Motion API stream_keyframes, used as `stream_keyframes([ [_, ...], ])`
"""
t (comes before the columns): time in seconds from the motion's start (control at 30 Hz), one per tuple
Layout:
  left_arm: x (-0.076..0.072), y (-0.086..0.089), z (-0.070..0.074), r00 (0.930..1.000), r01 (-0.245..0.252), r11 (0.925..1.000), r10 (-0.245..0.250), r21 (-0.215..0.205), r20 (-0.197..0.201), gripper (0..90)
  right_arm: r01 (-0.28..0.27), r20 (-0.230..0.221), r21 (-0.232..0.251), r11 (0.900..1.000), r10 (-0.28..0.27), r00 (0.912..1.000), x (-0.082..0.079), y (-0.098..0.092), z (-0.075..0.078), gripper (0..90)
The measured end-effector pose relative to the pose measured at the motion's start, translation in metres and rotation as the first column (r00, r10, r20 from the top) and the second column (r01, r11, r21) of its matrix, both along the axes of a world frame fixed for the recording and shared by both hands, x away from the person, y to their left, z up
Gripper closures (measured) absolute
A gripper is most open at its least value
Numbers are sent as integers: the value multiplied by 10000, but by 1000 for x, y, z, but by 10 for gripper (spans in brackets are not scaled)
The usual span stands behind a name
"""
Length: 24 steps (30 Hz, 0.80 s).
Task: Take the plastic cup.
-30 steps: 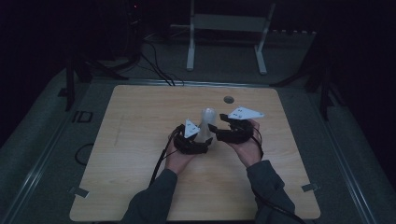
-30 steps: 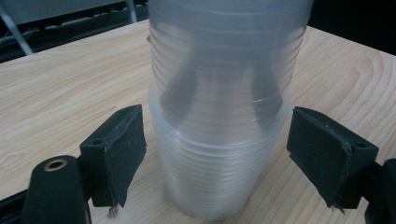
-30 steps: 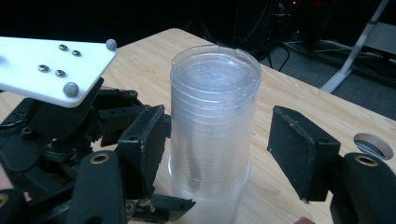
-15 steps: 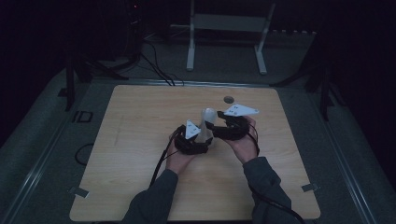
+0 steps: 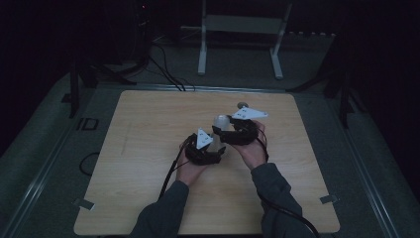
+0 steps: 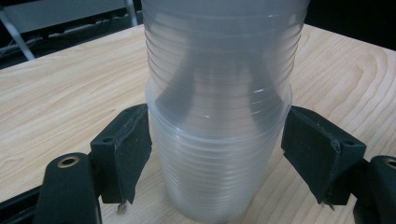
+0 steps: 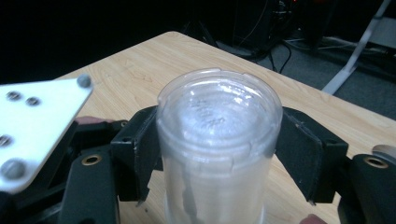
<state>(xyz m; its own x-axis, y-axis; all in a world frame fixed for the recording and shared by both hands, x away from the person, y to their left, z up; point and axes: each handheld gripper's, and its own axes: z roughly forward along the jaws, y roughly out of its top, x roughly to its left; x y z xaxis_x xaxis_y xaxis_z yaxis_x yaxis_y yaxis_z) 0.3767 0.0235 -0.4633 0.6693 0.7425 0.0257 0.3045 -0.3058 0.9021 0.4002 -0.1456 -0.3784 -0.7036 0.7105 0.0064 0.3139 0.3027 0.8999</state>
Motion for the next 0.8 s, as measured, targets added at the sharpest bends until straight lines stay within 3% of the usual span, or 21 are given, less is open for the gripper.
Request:
stream_keyframes([
  [0.17,2,-3,0,10000,-40,10000,40,-49,17,223,10,-85,181,9998,-8,10000,2,1,0,380],
  [0.33,5,-8,0,9999,-105,9999,106,-85,90,193,9,-108,301,9995,-6,9999,1,1,0,385],
  [0.8,6,-10,-2,9996,-139,9996,145,-249,236,211,-27,-194,409,9992,34,9998,1,-2,3,386],
])
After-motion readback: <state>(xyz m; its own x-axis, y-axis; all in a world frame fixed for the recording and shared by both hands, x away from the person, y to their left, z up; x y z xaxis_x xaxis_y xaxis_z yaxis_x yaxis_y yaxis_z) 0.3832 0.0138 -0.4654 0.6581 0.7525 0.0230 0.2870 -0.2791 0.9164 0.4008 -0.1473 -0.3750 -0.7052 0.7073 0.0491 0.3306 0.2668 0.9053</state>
